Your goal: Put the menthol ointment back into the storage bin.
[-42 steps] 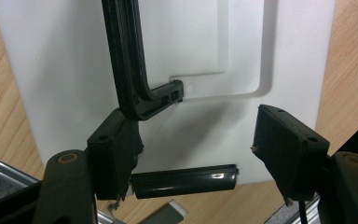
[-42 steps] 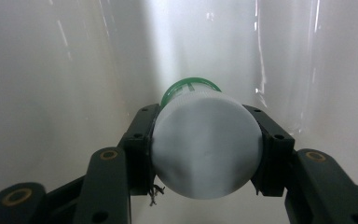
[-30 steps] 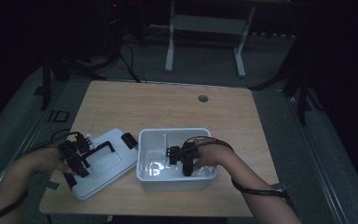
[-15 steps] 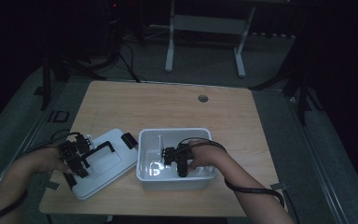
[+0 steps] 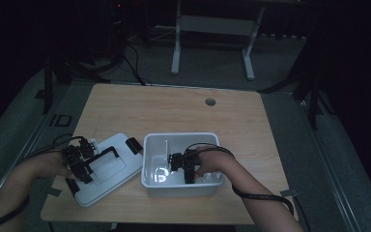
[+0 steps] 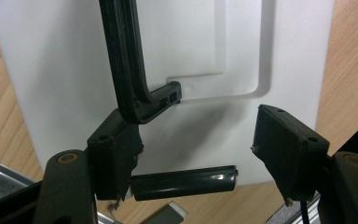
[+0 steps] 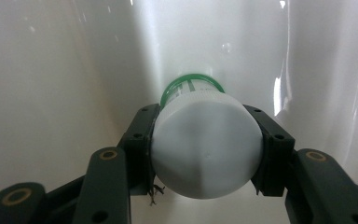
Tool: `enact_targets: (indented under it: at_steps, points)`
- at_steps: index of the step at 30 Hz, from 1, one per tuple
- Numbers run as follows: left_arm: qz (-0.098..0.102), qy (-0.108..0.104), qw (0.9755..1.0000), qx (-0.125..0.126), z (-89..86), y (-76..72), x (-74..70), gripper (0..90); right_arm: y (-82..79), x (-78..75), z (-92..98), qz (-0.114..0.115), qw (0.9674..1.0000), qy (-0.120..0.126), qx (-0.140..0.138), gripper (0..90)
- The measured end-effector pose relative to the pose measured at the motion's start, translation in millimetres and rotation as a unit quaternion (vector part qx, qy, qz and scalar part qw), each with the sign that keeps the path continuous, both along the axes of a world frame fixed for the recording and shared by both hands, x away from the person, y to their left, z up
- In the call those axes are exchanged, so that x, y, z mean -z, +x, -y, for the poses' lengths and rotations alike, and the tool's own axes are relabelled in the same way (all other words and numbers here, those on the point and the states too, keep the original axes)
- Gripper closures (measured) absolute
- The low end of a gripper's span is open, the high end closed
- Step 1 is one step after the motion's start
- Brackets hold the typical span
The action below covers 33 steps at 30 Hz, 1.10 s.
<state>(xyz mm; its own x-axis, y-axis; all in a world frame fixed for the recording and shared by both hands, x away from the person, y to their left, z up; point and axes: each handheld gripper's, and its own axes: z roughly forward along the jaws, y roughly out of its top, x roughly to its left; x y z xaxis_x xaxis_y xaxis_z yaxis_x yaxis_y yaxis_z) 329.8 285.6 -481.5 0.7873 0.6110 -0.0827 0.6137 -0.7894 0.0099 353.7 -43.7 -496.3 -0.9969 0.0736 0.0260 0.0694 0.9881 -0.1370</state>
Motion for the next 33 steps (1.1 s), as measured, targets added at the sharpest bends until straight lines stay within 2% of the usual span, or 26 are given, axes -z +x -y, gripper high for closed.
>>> enact_targets:
  at_steps: [3, 9, 13, 22, 29, 33]
  points:
    - [-0.001, 0.001, 1.0000, -0.001, -0.4, -0.4, -0.2, 31.4, -0.5, 0.0, 0.2, 0.000, 1.0000, -0.008, 0.001, 49.7]
    - [-0.002, 0.002, 1.0000, -0.001, -2.3, -1.1, 0.5, 31.4, -0.6, -4.3, -1.9, -0.001, 1.0000, -0.005, 0.004, 46.5]
    - [-0.002, 0.003, 1.0000, -0.002, -3.2, -1.6, -1.1, 31.4, -0.7, -14.5, -0.7, 0.002, 0.9999, -0.001, 0.011, 45.3]
    - [0.002, 0.002, 1.0000, -0.004, -2.3, -1.9, -3.1, 31.4, 0.3, -41.3, 6.3, 0.007, 0.9994, 0.028, 0.018, 43.1]
    - [-0.001, 0.005, 1.0000, -0.004, -1.2, -0.9, -3.1, 31.4, -3.1, -60.6, 11.9, 0.028, 0.9987, 0.039, 0.016, 41.3]
    - [-0.001, 0.007, 1.0000, -0.004, 0.2, -0.8, -2.1, 31.4, -0.4, -70.4, 18.5, 0.033, 0.9979, 0.053, 0.017, 41.3]
